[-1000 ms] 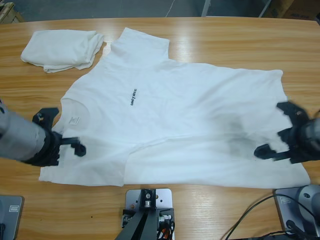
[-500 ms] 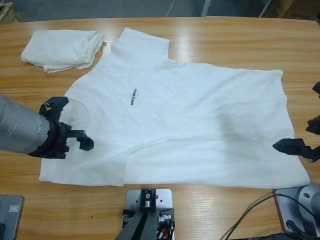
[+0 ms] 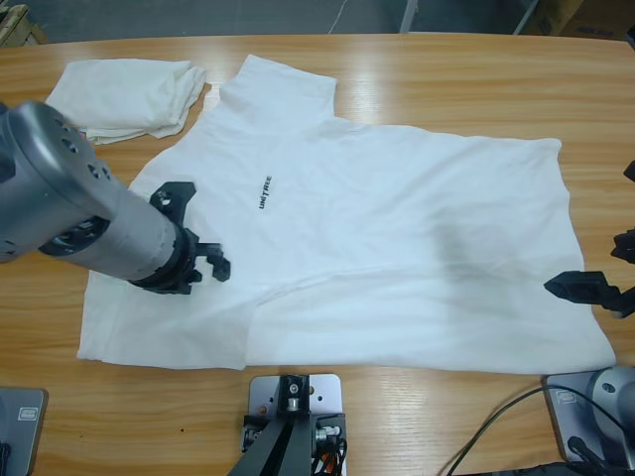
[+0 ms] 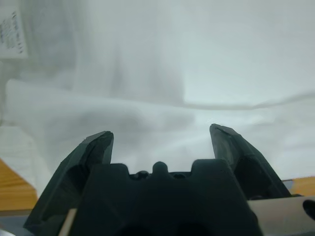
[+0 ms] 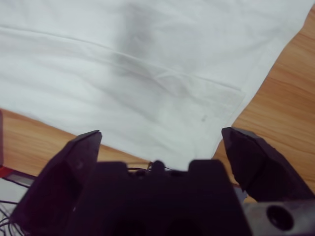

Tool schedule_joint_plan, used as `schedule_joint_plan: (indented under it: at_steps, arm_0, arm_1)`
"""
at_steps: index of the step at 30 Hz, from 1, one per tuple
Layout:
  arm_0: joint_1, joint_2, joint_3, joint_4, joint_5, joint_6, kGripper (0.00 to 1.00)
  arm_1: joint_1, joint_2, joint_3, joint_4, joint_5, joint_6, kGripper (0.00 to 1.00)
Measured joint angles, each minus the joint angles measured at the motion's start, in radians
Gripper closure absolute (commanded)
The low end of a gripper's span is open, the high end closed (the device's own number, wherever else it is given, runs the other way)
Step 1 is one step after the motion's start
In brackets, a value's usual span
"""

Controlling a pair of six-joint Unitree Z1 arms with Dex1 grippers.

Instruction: Fold clothes

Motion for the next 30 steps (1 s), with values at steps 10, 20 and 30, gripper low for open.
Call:
schedule_joint_plan:
  at_steps: [10,20,30]
  arm_0:
    - [-0.101,0.058,-0.086,0.000,-0.032,-0.012,0.220]
    - [-0.151,0.074,-0.091,0.000,-0.053,-0.069,0.220]
    - [-0.218,0.064,-0.134,0.000,-0.069,-0.121,1.000]
  arm_1:
    - [0.000,0.017,0.001,0.000,-0.001,0.000,0.004]
    - [0.000,0.015,0.007,0.000,-0.001,0.000,0.006]
    - [0.000,0.014,0.012,0.000,-0.001,0.001,0.023]
